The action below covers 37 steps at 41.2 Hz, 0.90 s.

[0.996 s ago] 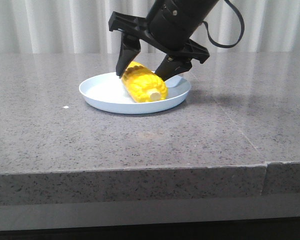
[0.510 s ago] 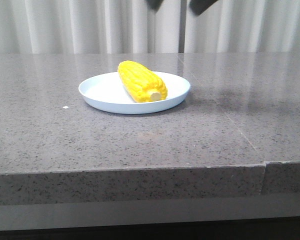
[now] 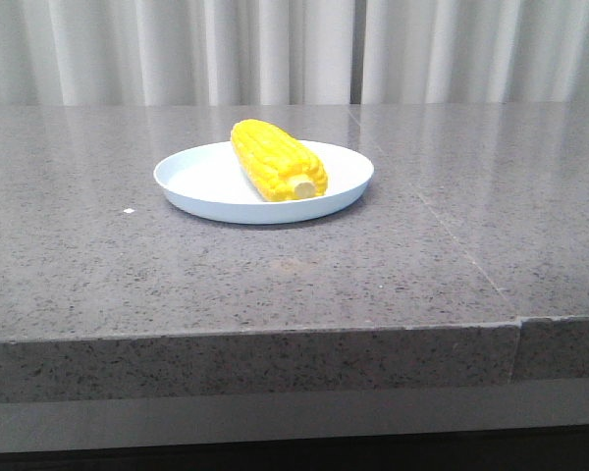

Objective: Place corn on plate with both arms

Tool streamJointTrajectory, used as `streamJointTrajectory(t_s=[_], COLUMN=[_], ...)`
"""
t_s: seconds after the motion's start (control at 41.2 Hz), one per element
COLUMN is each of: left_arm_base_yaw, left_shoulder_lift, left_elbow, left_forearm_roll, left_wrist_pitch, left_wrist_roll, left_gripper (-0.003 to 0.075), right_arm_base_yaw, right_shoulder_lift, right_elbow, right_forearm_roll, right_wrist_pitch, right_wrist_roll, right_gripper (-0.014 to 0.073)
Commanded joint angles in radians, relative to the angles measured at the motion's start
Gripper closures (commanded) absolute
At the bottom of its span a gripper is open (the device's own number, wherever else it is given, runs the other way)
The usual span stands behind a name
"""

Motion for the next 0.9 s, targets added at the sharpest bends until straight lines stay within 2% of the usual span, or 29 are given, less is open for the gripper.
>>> streamJointTrajectory(t_s=[0.0, 0.17, 0.34, 0.437, 0.51, 0.753, 0.802, 0.874], left_arm_base_yaw=[-0.008, -0.008, -0.008, -0.008, -0.008, -0.008, -0.008, -0.008], left_shoulder_lift=[0.003, 0.003, 0.003, 0.003, 0.003, 0.003, 0.003, 0.003], left_elbow=[-0.026, -0.026, -0.026, -0.026, -0.026, -0.026, -0.026, -0.026], left_forearm_roll=[0.000, 0.000, 0.000, 0.000, 0.000, 0.000, 0.000, 0.000], left_wrist_pitch=[-0.079, -0.100, -0.100, -0.100, -0.100, -0.100, -0.100, -0.100], left_wrist_roll=[-0.012, -0.012, -0.012, -0.012, -0.012, -0.012, -0.012, -0.012], left_gripper=[0.0280, 0.0280, 0.0283, 0.0338, 0.0423, 0.0696, 0.0738, 0.0740], right_arm_base_yaw=[0.000, 0.000, 0.000, 0.000, 0.000, 0.000, 0.000, 0.000], right_shoulder_lift=[-0.107, -0.267, -0.346, -0.356, -0.356, -0.356, -0.356, -0.356], right_elbow=[0.034, 0.126, 0.167, 0.173, 0.173, 0.173, 0.173, 0.173], right_forearm_roll=[-0.012, -0.012, -0.012, -0.012, -0.012, -0.012, -0.012, -0.012], right_wrist_pitch=[-0.030, -0.018, -0.015, -0.015, -0.016, -0.016, -0.016, -0.016], right_wrist_roll=[-0.012, -0.012, -0.012, -0.012, -0.012, -0.012, -0.012, -0.012], right_gripper=[-0.0001, -0.0001, -0.0001, 0.0022, 0.0098, 0.0583, 0.0652, 0.0720])
